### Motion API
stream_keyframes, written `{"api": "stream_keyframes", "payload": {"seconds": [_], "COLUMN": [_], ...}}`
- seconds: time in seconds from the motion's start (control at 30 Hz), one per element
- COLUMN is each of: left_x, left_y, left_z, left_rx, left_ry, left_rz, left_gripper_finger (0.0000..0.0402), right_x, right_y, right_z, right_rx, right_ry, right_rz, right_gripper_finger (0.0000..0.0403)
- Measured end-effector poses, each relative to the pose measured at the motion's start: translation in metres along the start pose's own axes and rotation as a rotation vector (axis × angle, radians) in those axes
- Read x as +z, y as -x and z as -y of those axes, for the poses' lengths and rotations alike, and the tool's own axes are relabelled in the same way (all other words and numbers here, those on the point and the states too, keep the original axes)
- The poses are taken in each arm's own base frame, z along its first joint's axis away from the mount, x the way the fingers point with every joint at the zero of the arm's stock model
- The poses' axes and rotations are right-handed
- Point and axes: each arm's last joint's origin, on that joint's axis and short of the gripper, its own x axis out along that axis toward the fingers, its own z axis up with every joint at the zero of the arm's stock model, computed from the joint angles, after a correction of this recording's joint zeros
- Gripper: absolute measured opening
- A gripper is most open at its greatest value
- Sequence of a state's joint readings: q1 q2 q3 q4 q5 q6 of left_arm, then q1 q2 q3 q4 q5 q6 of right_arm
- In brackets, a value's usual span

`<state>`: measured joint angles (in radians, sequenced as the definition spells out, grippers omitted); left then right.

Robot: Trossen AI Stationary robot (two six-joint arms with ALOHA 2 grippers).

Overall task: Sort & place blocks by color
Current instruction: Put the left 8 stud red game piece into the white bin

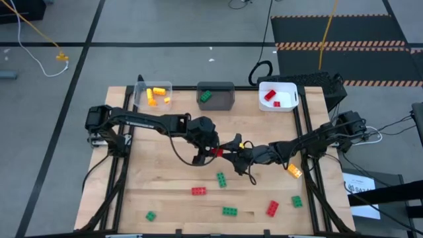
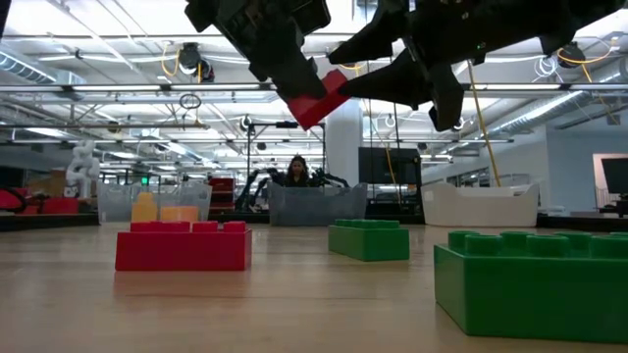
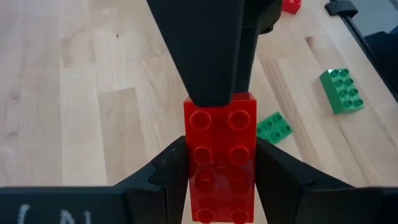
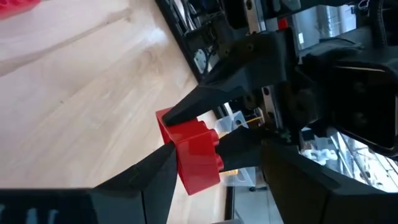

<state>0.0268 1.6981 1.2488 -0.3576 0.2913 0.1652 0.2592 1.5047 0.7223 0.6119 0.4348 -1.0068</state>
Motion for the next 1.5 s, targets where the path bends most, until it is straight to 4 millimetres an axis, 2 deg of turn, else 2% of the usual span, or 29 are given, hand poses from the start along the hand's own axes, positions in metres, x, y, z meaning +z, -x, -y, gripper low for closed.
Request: {"api": "stream_keyframes", "payload": {"seconds": [0.27, 0.77, 1.0, 1.5], "left_x": [0.002, 0.0017, 0.0027, 0.0064], "left_y": [0.0003, 0.001, 0.0007, 0.0069], "left_z": [-0.0019, -0.0028, -0.0033, -0.0061], "left_rx": [0.006, 0.004, 0.014, 0.126], "left_ry": [-0.009, 0.016, -0.015, -0.079], "left_rz": [0.022, 0.021, 0.034, 0.045], "left_gripper_finger": [0.0155, 0.0157, 0.0163, 0.0233], "right_x": [-0.0051, -0.0058, -0.0059, -0.009], "right_y": [-0.003, -0.0033, -0.0032, -0.0016], "right_z": [0.0009, 0.0002, 0.0003, -0.0041], "right_rx": [0.06, 0.08, 0.078, 0.154], "right_ry": [-0.076, -0.049, -0.049, -0.064], "right_rz": [0.048, 0.062, 0.058, 0.035], "right_gripper_finger": [0.0203, 0.0072, 0.0072, 0.0072]}}
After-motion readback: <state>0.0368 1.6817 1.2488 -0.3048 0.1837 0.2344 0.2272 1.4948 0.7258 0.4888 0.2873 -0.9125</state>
